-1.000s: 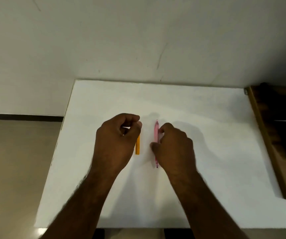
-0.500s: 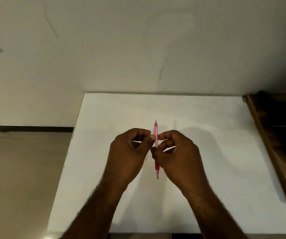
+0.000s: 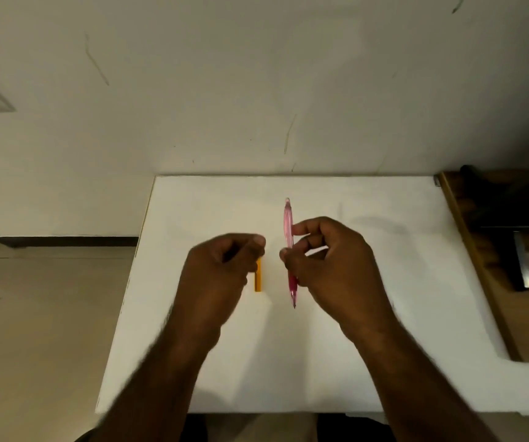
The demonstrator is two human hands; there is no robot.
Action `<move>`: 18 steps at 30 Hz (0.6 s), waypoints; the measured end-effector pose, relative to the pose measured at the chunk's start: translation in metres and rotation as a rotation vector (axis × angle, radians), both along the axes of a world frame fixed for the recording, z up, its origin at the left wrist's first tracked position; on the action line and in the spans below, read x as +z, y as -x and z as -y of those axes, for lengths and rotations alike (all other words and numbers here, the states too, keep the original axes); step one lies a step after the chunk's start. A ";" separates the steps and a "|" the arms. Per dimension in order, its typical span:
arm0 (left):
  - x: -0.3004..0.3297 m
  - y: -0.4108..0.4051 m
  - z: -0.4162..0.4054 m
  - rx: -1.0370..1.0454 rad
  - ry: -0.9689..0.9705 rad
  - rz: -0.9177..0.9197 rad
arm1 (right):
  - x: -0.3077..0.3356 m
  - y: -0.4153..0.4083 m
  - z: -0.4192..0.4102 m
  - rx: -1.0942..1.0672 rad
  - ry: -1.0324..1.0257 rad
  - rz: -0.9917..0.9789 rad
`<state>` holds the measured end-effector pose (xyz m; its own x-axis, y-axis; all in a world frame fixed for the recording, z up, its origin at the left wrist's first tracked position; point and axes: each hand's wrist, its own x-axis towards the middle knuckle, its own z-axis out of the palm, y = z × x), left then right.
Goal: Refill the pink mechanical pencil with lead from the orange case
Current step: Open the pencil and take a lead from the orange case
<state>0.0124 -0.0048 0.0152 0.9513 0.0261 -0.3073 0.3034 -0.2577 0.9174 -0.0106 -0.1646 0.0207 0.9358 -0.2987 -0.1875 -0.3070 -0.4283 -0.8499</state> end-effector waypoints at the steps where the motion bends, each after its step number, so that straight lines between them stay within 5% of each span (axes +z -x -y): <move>1: 0.005 -0.012 0.004 0.007 0.002 0.005 | 0.003 -0.009 0.002 -0.002 0.001 0.008; 18: -0.013 -0.001 0.031 0.056 0.178 -0.032 | -0.020 0.003 -0.011 0.043 -0.097 0.005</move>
<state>0.0134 -0.0356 0.0027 0.9394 0.0210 -0.3422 0.3428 -0.0747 0.9364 -0.0137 -0.1532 0.0004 0.9482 -0.2393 -0.2088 -0.2858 -0.3563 -0.8896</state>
